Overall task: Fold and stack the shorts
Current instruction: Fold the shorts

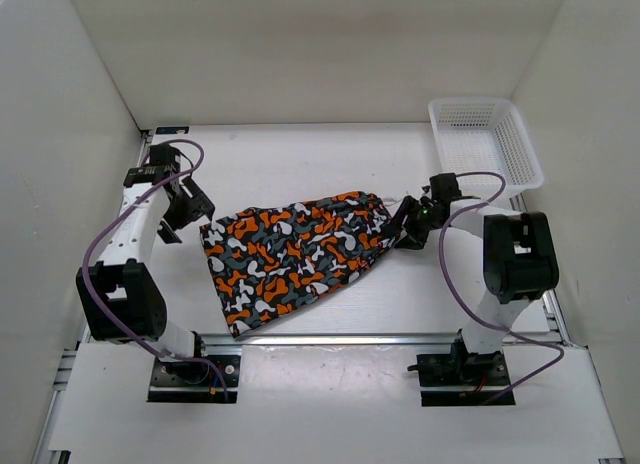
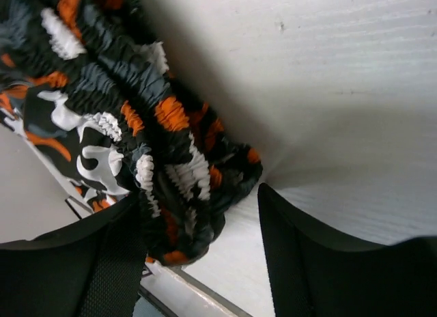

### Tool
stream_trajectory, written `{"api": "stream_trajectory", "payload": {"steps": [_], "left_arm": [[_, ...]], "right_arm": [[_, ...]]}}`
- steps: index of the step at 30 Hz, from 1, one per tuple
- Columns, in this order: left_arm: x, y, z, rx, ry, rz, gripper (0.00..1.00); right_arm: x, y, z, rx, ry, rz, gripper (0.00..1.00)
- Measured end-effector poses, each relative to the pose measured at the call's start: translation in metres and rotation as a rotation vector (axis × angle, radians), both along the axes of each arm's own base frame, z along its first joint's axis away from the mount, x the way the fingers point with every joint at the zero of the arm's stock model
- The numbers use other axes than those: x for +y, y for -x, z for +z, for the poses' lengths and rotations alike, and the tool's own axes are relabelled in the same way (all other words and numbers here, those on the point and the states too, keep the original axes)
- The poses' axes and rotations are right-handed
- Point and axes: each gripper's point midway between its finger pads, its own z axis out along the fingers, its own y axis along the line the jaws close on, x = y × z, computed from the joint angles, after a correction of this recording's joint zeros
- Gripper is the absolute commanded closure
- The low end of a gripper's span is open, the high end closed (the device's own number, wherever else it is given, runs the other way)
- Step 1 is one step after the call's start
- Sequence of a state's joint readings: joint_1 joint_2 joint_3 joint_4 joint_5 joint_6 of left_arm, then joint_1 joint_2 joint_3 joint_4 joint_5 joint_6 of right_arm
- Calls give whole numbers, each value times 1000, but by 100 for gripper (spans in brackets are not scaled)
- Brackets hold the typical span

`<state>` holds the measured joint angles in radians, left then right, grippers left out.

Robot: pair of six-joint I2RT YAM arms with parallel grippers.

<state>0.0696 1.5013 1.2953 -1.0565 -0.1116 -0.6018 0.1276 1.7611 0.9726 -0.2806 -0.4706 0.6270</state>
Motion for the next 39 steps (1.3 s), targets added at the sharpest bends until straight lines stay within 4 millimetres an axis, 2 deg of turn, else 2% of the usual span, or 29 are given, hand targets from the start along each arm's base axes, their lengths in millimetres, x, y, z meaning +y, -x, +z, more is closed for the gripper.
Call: {"api": "stream_trajectory", "payload": {"steps": [1,4,5,6,7,10,11,16,18,19,20,21,22,26,29,33,36,39], "left_arm": [[0,1,-1,4,1,-1,2],[-1,5,-5,21,7,-7,4],[-2,6,-5,23,11,-11,4],[-3,6,-6,24,12,-16,5],[-4,6,-6,25,14,-21,5],[-9,6,-6,27,19,-53,8],[-12,7,-7,29,22,-68,8],[-34,12,-12,46,49,-171,20],[-48,13,-15,52,67,-221,35],[-56,14,-17,54,74,-245,46],[-65,14,-19,57,82,-273,60],[-74,15,-23,64,89,-301,87],[-81,14,-27,69,97,-309,90],[-102,21,-59,129,127,-349,90],[-111,24,-92,221,140,-342,90],[-128,25,-127,311,136,-362,90],[-141,15,-125,294,150,-381,90],[-149,5,-126,274,166,-391,90]], "right_arm": [[1,0,-3,11,7,-6,44],[9,-3,-6,9,38,-6,72],[11,-4,-6,4,54,-8,90],[13,-6,-6,-5,71,-7,98],[14,-6,-7,-11,87,-11,100],[10,-4,-8,-24,147,-37,100],[4,0,-6,-33,173,-54,100],[-37,25,22,-118,279,-164,100],[-56,38,32,-149,329,-215,100],[-65,43,38,-164,356,-241,100],[-74,47,44,-179,381,-265,100],[-81,51,49,-196,406,-280,100],[-86,52,53,-209,427,-291,100],[-104,56,59,-220,513,-303,100],[-109,55,67,-229,551,-294,100],[-107,38,89,-280,569,-269,100],[-88,21,115,-361,557,-219,100],[-48,7,142,-438,536,-118,100]]}}
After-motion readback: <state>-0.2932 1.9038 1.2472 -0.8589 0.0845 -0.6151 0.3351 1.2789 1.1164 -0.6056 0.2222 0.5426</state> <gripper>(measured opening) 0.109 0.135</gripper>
